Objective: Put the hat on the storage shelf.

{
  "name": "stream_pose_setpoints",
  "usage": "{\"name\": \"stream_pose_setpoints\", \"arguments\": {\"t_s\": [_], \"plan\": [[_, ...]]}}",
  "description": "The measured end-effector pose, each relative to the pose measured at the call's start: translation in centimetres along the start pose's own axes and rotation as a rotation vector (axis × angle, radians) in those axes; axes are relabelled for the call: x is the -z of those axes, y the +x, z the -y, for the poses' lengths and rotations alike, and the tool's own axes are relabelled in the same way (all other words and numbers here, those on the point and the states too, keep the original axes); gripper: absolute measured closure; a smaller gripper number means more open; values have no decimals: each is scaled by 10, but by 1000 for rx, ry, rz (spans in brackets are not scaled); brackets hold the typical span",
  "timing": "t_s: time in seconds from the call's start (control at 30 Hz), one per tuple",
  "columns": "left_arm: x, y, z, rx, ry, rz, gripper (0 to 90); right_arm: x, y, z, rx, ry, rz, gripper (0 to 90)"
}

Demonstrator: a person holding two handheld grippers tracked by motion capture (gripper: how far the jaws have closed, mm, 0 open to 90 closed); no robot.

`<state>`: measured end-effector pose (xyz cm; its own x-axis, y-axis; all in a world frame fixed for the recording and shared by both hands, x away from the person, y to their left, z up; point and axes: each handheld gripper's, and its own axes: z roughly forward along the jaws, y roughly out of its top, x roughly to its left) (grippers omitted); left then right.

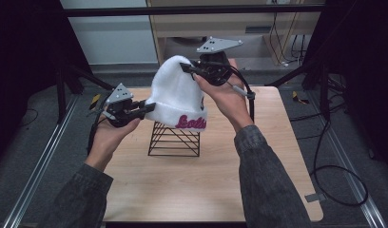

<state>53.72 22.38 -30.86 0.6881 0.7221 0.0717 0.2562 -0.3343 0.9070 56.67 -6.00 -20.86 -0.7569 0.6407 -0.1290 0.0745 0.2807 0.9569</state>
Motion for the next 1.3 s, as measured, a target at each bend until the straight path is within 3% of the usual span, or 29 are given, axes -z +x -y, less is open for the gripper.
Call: {"name": "stream_pose_setpoints", "arguments": {"t_s": [0.53,0.97,1.3], "plan": [[-8,8,21,17,13,-25,745,-17,2,9,12,26,-30,828],[-18,8,41,16,55,-27,749,-25,8,25,21,61,-46,828],[-12,8,51,17,53,-24,749,-27,14,32,19,68,-65,827]]}}
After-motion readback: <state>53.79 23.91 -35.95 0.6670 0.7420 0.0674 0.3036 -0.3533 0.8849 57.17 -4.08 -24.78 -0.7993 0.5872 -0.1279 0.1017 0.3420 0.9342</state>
